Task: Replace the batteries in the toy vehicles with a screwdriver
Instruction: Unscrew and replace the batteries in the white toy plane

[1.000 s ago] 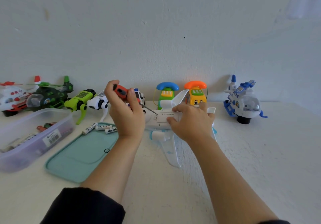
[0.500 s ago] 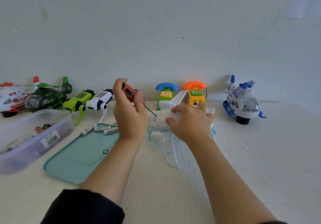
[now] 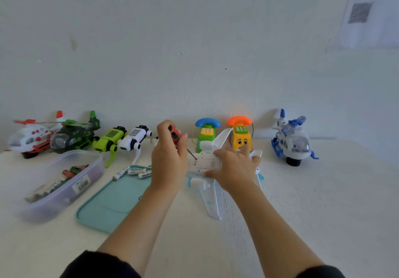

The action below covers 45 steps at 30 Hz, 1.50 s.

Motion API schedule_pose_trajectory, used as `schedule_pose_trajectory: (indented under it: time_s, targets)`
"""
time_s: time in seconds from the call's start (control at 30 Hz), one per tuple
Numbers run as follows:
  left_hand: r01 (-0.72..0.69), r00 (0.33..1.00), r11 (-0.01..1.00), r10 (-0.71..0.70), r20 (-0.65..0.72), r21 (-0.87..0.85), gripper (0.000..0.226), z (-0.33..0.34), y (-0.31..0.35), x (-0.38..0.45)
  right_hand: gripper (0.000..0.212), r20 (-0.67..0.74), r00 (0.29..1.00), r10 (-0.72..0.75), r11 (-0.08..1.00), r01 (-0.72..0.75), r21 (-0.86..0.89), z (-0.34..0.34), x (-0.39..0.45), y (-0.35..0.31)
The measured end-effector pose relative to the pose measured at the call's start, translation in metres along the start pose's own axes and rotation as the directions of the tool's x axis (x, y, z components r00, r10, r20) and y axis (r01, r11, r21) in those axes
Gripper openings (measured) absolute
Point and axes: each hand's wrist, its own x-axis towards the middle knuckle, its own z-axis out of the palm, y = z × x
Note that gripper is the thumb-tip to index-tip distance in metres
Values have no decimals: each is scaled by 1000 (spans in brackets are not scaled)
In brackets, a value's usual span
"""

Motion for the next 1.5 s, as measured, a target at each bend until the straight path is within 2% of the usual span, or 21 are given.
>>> schedule_pose_trajectory:
  time_s: [0.1,0.23,0.33,0.43,0.5,0.57,0.6,0.67,0.7,0.77,0.8,0.83,0.9,0.93,1.03,1.1,1.17,1.27,1.43,1.5]
  targets:
    - [35,996,998,-31,81,-55,18,-18,7,-2,53,50,999,0,1000,2,-25,-11,-11,-1]
    - [-52,990,994,63,124,-92,15,-49,25,-4,50,99,995,-35,995,44,-89,-25,-35,0]
    - [-99,964,991,118,237,-92,10,-68,39,2,51,136,988,-76,985,95,-142,-36,-54,-2]
    - [-138,873,990,122,472,-2,19,-89,60,13,50,146,982,-121,974,145,-173,-41,-70,-4]
    - [-218,765,959,52,642,183,21,-99,76,24,52,129,981,-144,970,166,-180,-40,-79,-5]
    - [-429,648,816,-20,761,387,15,-100,85,33,52,95,978,-183,959,199,-203,-36,-82,-7]
    - [-553,582,711,-45,812,435,14,-100,90,33,50,90,976,-200,953,215,-213,-35,-85,-8]
    - [-759,458,492,-59,887,425,9,-100,99,29,44,89,972,-216,952,230,-203,-34,-86,-9]
    - [-800,431,433,-67,900,415,15,-102,101,27,42,95,972,-217,954,232,-193,-34,-87,-9]
    - [-837,410,364,-78,909,409,41,-107,105,29,41,109,971,-213,958,229,-175,-38,-84,-9]
    - [-879,380,294,-40,924,375,49,-111,105,29,41,129,969,-208,959,229,-170,-39,-85,-9]
    - [-921,337,235,85,938,310,50,-112,102,31,41,134,969,-207,958,229,-172,-40,-82,-9]
    - [-978,207,80,287,935,192,37,-115,101,34,39,139,969,-203,958,226,-179,-42,-80,-11]
    - [-985,171,73,307,936,157,29,-116,100,36,39,143,969,-201,958,225,-180,-41,-80,-12]
    - [-976,179,167,268,947,138,24,-110,96,40,38,140,969,-201,956,226,-188,-39,-80,-12]
    - [-953,204,245,90,975,176,13,-103,99,41,37,136,971,-198,957,221,-187,-39,-79,-12]
    - [-916,306,252,-60,950,311,22,-95,100,41,37,141,970,-197,955,222,-195,-39,-77,-13]
    - [-822,366,401,-173,915,404,32,-87,108,45,37,150,969,-196,953,224,-203,-40,-78,-14]
    - [-696,253,660,-147,956,285,34,-85,107,57,37,150,970,-190,960,216,-180,-40,-79,-13]
    - [-648,226,725,-108,968,232,27,-86,104,61,37,149,970,-190,961,215,-177,-40,-79,-13]
